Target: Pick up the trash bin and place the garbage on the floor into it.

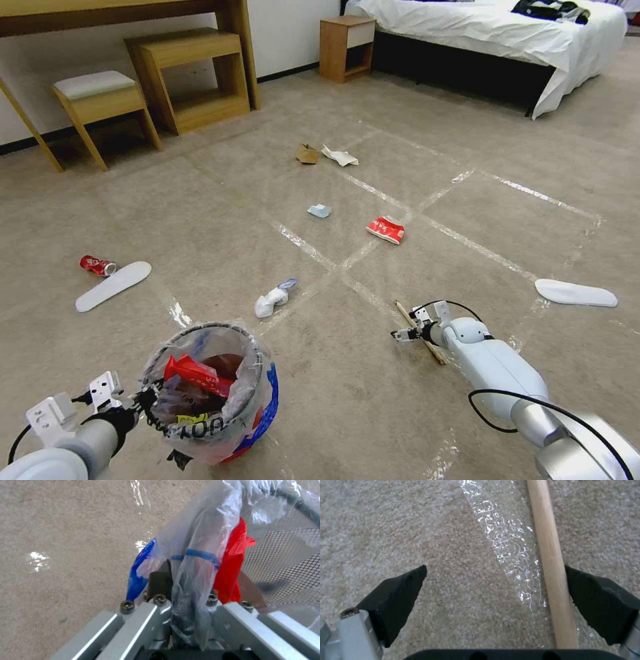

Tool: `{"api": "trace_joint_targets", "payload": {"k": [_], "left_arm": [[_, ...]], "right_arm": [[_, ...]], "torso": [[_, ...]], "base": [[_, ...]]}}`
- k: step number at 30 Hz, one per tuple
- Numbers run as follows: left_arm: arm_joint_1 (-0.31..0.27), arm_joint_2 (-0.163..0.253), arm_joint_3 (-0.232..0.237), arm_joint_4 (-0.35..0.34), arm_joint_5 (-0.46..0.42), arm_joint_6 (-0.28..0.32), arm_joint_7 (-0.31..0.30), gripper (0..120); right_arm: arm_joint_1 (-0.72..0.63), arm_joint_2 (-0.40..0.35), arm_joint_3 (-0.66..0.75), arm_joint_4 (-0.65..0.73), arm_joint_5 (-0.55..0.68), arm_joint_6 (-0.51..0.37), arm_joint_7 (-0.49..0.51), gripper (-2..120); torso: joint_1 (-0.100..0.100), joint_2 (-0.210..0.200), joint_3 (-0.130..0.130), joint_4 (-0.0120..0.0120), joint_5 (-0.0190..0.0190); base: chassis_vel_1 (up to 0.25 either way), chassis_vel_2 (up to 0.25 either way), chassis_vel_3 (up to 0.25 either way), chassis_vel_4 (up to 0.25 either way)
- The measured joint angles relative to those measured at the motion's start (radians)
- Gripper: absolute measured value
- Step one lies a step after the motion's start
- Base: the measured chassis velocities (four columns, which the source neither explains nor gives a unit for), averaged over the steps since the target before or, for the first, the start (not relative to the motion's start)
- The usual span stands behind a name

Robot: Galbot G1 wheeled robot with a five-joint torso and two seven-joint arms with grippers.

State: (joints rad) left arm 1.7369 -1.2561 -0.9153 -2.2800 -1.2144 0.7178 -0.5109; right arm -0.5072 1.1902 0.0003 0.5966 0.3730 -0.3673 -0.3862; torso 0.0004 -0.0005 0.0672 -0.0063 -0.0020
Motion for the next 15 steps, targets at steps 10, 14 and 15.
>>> {"api": "trace_joint_targets", "payload": {"k": [10, 14, 15], "left_arm": [[0.004, -0.001, 0.002, -0.002, 0.004, -0.001, 0.001, 0], [0.005, -0.004, 0.005, -0.003, 0.009, -0.001, 0.001, 0], [0.006, -0.005, 0.006, -0.003, 0.012, -0.002, 0.001, 0]], "right_arm": [[0.003, 0.001, 0.002, -0.01, 0.003, 0.008, 0.0, 99], [0.002, 0.001, 0.003, -0.008, 0.009, 0.01, -0.001, 90], [0.001, 0.001, 0.003, -0.007, 0.011, 0.01, 0.0, 83]], "torso": [[0.0, 0.0, 0.0, 0.0, 0.0], [0.0, 0.0, 0.0, -0.0001, 0.0], [0.0, 0.0, 0.0, -0.0002, -0.0002]], "base": [[0.0, 0.0, 0.0, 0.0], [0.0, 0.0, 0.0, 0.0], [0.0, 0.0, 0.0, 0.0]]}}
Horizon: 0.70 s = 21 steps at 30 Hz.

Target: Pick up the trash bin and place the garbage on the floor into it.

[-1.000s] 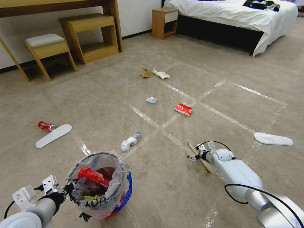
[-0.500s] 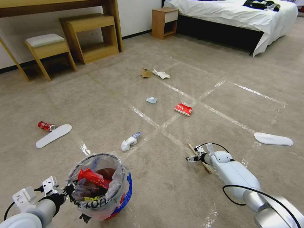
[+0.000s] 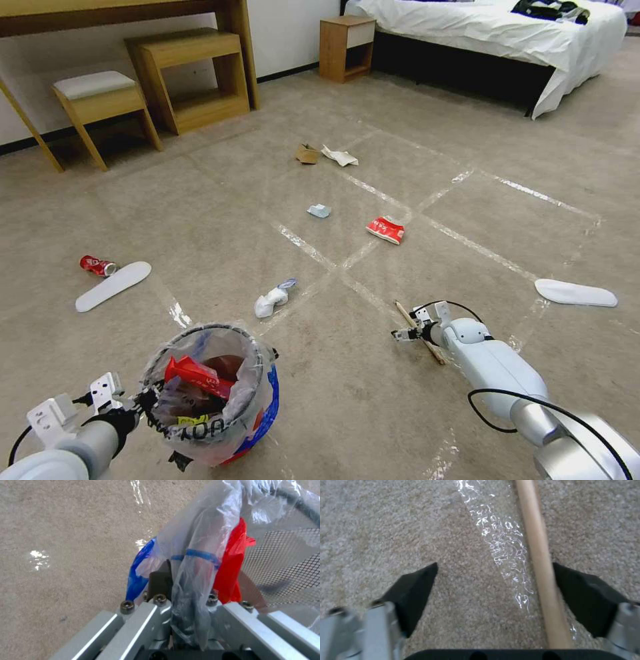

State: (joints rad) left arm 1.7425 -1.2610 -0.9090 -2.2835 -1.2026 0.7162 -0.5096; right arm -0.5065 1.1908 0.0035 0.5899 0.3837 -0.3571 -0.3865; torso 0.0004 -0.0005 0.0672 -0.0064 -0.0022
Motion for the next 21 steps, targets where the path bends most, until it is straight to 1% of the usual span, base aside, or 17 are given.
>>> {"api": "trace_joint_targets", "payload": {"k": [1, 2, 4, 5, 7, 8, 10, 11, 12, 13, 15, 16, 18, 19, 21], "left_arm": [[0.001, 0.0, 0.001, 0.0, 0.002, 0.0, 0.0, 0], [0.001, 0.0, 0.001, 0.0, 0.002, 0.0, 0.0, 0], [0.001, -0.001, 0.001, -0.001, 0.003, -0.001, 0.0, 0], [0.001, -0.001, 0.001, -0.001, 0.003, -0.001, 0.0, 0], [0.003, -0.002, 0.002, -0.002, 0.006, -0.001, 0.001, 0], [0.003, -0.002, 0.002, -0.002, 0.006, -0.001, 0.001, 0], [0.004, -0.004, 0.003, -0.005, 0.009, -0.002, 0.002, 0], [0.005, -0.004, 0.003, -0.005, 0.01, -0.002, 0.002, 0], [0.007, -0.005, 0.004, -0.007, 0.014, -0.003, 0.005, 0], [0.007, -0.005, 0.004, -0.007, 0.014, -0.003, 0.005, 0], [0.009, -0.006, 0.004, -0.009, 0.02, -0.004, 0.008, 0], [0.009, -0.006, 0.004, -0.009, 0.02, -0.004, 0.008, 0], [0.012, -0.006, 0.004, -0.012, 0.023, -0.006, 0.01, 0], [0.012, -0.006, 0.004, -0.012, 0.023, -0.006, 0.01, 0], [0.015, -0.005, 0.004, -0.015, 0.025, -0.006, 0.011, 0]], "right_arm": [[-0.001, 0.0, 0.0, 0.0, 0.0, 0.003, 0.002, 76], [-0.001, 0.0, 0.0, 0.0, 0.0, 0.003, 0.002, 76], [-0.001, 0.0, -0.001, 0.0, 0.001, 0.007, 0.005, 68], [-0.001, 0.0, -0.001, 0.0, 0.001, 0.007, 0.005, 68], [-0.001, -0.001, -0.002, 0.0, 0.004, 0.011, 0.007, 54], [-0.001, -0.001, -0.002, 0.0, 0.004, 0.011, 0.007, 54], [-0.001, -0.002, -0.004, 0.002, 0.009, 0.012, 0.008, 45], [-0.001, -0.003, -0.005, 0.003, 0.01, 0.013, 0.009, 44], [-0.001, -0.004, -0.007, 0.004, 0.016, 0.015, 0.012, 36], [-0.001, -0.004, -0.007, 0.004, 0.016, 0.015, 0.012, 36], [-0.001, -0.007, -0.009, 0.009, 0.02, 0.017, 0.014, 26], [-0.001, -0.007, -0.009, 0.009, 0.02, 0.017, 0.014, 26], [-0.002, -0.011, -0.01, 0.014, 0.026, 0.017, 0.019, 18], [-0.002, -0.011, -0.01, 0.014, 0.026, 0.017, 0.019, 18], [-0.004, -0.016, -0.012, 0.023, 0.033, 0.017, 0.026, 6]], "torso": [[0.0, 0.0, 0.0, -0.0001, -0.0001], [0.0, 0.0, 0.0, -0.0001, -0.0001], [0.0, 0.0, 0.0, -0.0002, -0.0002], [0.0, 0.0, 0.0, -0.0002, -0.0002], [0.0, 0.0, 0.0, -0.0003, -0.0001], [0.0, 0.0, 0.0, -0.0003, -0.0001], [0.0, 0.0, 0.0, 0.0, 0.0003], [0.0, 0.0, 0.0, 0.0001, 0.0004], [0.0, 0.0, 0.0, 0.0002, 0.0006], [0.0, 0.0, 0.0, 0.0002, 0.0006], [0.0, 0.0, 0.0, 0.0004, 0.0006], [0.0, 0.0, 0.0, 0.0004, 0.0006], [0.0, 0.0, 0.0, 0.0004, 0.0007], [0.0, 0.0, 0.0, 0.0004, 0.0007], [0.0, 0.0, 0.0, 0.0003, 0.0005]], "base": [[0.0, 0.0, 0.0, 0.0], [0.0, 0.0, 0.0, 0.0], [0.0, 0.0, 0.0, 0.0], [0.0, 0.0, 0.0, 0.0], [0.0, 0.0, 0.0, 0.0], [0.0, 0.0, 0.0, 0.0], [0.0, 0.0, 0.0, 0.0], [0.0, 0.0, 0.0, 0.0], [0.0, 0.0, 0.0, 0.0], [0.0, 0.0, 0.0, 0.0], [0.0, 0.0, 0.0, 0.0], [0.0, 0.0, 0.0, 0.0], [0.0, 0.0, 0.0, 0.0], [0.0, 0.0, 0.0, 0.0], [0.0, 0.0, 0.0, 0.0]]}}
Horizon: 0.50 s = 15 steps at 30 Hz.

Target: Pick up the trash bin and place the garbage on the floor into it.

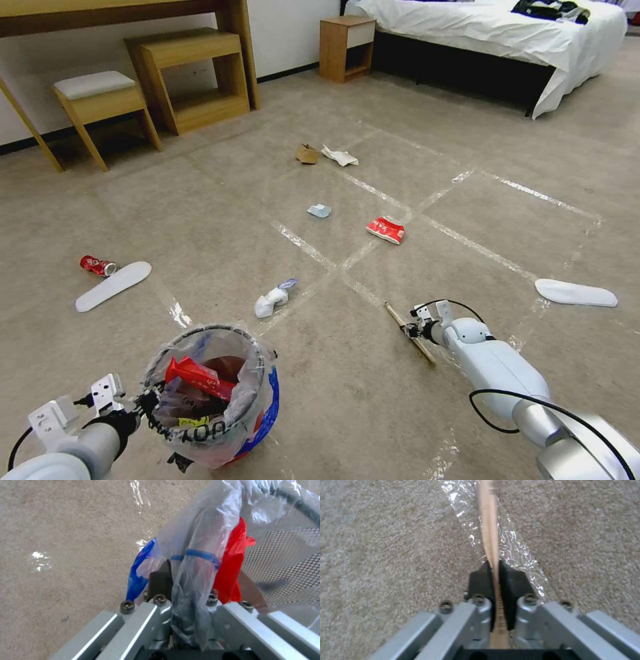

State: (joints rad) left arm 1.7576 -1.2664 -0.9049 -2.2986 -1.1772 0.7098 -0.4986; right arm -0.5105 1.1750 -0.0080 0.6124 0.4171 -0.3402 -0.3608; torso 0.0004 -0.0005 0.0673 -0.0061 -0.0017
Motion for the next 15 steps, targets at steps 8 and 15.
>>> {"api": "trace_joint_targets", "payload": {"k": [8, 15], "left_arm": [[0.004, 0.001, 0.0, -0.005, 0.001, -0.001, 0.001, 0], [0.005, 0.002, 0.001, -0.013, 0.002, -0.002, 0.001, 0]], "right_arm": [[-0.003, -0.015, -0.004, 0.014, 0.017, 0.0, 0.018, 0], [-0.011, -0.034, -0.004, 0.036, 0.023, -0.005, 0.019, 0]], "torso": [[0.0, 0.0, 0.0, -0.0001, -0.0001], [0.0, 0.0, 0.0, -0.0002, -0.0002]], "base": [[0.0, 0.0, 0.0, 0.0], [0.0, 0.0, 0.0, 0.0]]}}
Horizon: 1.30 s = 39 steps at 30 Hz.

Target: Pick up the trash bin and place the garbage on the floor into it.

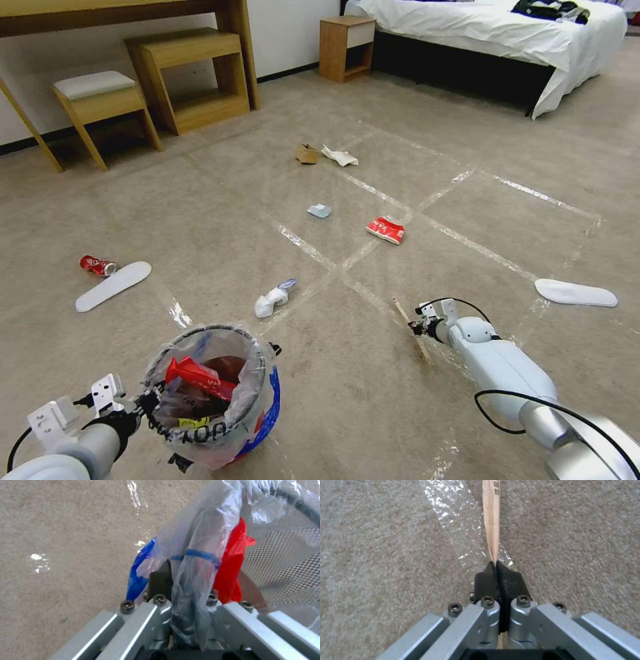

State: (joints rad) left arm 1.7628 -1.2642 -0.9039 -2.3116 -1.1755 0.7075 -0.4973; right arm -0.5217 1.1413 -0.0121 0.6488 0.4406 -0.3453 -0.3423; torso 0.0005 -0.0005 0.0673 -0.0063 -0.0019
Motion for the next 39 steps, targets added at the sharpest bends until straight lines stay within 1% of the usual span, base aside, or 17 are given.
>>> {"api": "trace_joint_targets", "payload": {"k": [5, 10, 11, 12, 13, 15, 16, 18, 19, 20, 23, 24, 26, 28, 30, 32, 39], "left_arm": [[0.001, 0.001, 0.0, -0.004, -0.001, 0.0, 0.0, 0], [0.002, 0.003, -0.001, -0.006, -0.004, 0.0, -0.001, 0], [0.001, 0.004, -0.001, -0.007, -0.006, 0.0, -0.002, 0], [-0.001, 0.006, -0.001, -0.009, -0.013, 0.0, -0.004, 0], [-0.001, 0.006, -0.001, -0.009, -0.013, 0.0, -0.004, 0], [-0.006, 0.008, -0.002, -0.009, -0.02, 0.001, -0.007, 0], [-0.006, 0.008, -0.002, -0.009, -0.02, 0.001, -0.007, 0], [-0.01, 0.008, -0.002, -0.01, -0.024, 0.002, -0.01, 0], [-0.01, 0.007, -0.001, -0.011, -0.025, 0.003, -0.01, 0], [-0.01, 0.007, -0.001, -0.011, -0.025, 0.003, -0.01, 0], [-0.012, 0.005, 0.0, -0.012, -0.025, 0.003, -0.01, 0], [-0.012, 0.005, 0.0, -0.012, -0.025, 0.003, -0.01, 0], [-0.013, 0.003, 0.0, -0.014, -0.025, 0.004, -0.01, 0], [-0.013, 0.002, 0.0, -0.016, -0.025, 0.004, -0.01, 0], [-0.013, -0.003, 0.0, -0.018, -0.025, 0.004, -0.01, 0], [-0.014, -0.007, 0.0, -0.018, -0.025, 0.004, -0.01, 0], [-0.011, -0.014, -0.005, -0.025, -0.033, 0.006, -0.01, 0]], "right_arm": [[-0.006, -0.016, 0.0, 0.029, 0.015, -0.008, 0.003, 0], [-0.018, -0.06, 0.012, 0.114, 0.053, 0.008, 0.009, 0], [-0.022, -0.082, 0.018, 0.164, 0.084, 0.039, 0.012, 0], [-0.027, -0.11, 0.024, 0.236, 0.135, 0.098, 0.012, 0], [-0.027, -0.11, 0.024, 0.236, 0.135, 0.098, 0.012, 0], [-0.034, -0.143, 0.027, 0.324, 0.181, 0.149, 0.01, 0], [-0.034, -0.143, 0.027, 0.324, 0.181, 0.149, 0.01, 0], [-0.037, -0.167, 0.033, 0.421, 0.251, 0.208, 0.023, 0], [-0.037, -0.171, 0.036, 0.466, 0.301, 0.257, 0.025, 0], [-0.037, -0.171, 0.036, 0.466, 0.301, 0.257, 0.025, 0], [-0.044, -0.175, 0.047, 0.56, 0.387, 0.348, 0.017, 0], [-0.044, -0.175, 0.047, 0.56, 0.387, 0.348, 0.017, 0], [-0.057, -0.175, 0.056, 0.653, 0.427, 0.416, 0.016, 0], [-0.061, -0.175, 0.057, 0.688, 0.44, 0.439, 0.015, 0], [-0.065, -0.173, 0.047, 0.776, 0.46, 0.495, 0.005, 0], [-0.065, -0.17, 0.031, 0.83, 0.462, 0.521, -0.006, 0], [-0.044, -0.155, -0.032, 0.976, 0.504, 0.543, -0.06, 0]], "torso": [[0.0, 0.0, 0.0, 0.0001, 0.0], [0.0, 0.0, 0.0, 0.0, 0.0], [0.0, 0.0, 0.0, -0.0003, -0.0002], [0.0, 0.0, 0.0, 0.0, -0.0001], [0.0, 0.0, 0.0, 0.0, -0.0001], [0.0, 0.0, 0.0, 0.0, -0.0003], [0.0, 0.0, 0.0, 0.0, -0.0003], [0.0, 0.0, 0.0, -0.0002, -0.0003], [0.0, 0.0, 0.0, 0.0, 0.0], [0.0, 0.0, 0.0, 0.0, 0.0], [0.0, 0.0, 0.0, 0.0001, -0.0002], [0.0, 0.0, 0.0, 0.0001, -0.0002], [0.0, 0.0, 0.0, 0.0001, 0.0], [0.0, 0.0, 0.0, 0.0, -0.0001], [0.0, 0.0, 0.0, 0.0, -0.0003], [0.0, 0.0, 0.0, 0.0001, 0.0], [0.0, 0.0, 0.0, 0.0001, -0.0002]], "base": [[0.0, 0.0, 0.0, 0.0], [0.0, 0.0, 0.0, 0.0], [0.0, 0.0, 0.0, 0.0], [0.0, 0.0, 0.0, 0.0], [0.0, 0.0, 0.0, 0.0], [0.0, 0.0, 0.0, 0.0], [0.0, 0.0, 0.0, 0.0], [0.0, 0.0, 0.0, 0.0], [0.0, 0.0, 0.0, 0.0], [0.0, 0.0, 0.0, 0.0], [0.0, 0.0, 0.0, 0.0], [0.0, 0.0, 0.0, 0.0], [0.0, 0.0, 0.0, 0.0], [0.0, 0.0, 0.0, 0.0], [0.0, 0.0, 0.0, 0.0], [0.0, 0.0, 0.0, 0.0], [0.0, 0.0, 0.0, 0.0]]}}
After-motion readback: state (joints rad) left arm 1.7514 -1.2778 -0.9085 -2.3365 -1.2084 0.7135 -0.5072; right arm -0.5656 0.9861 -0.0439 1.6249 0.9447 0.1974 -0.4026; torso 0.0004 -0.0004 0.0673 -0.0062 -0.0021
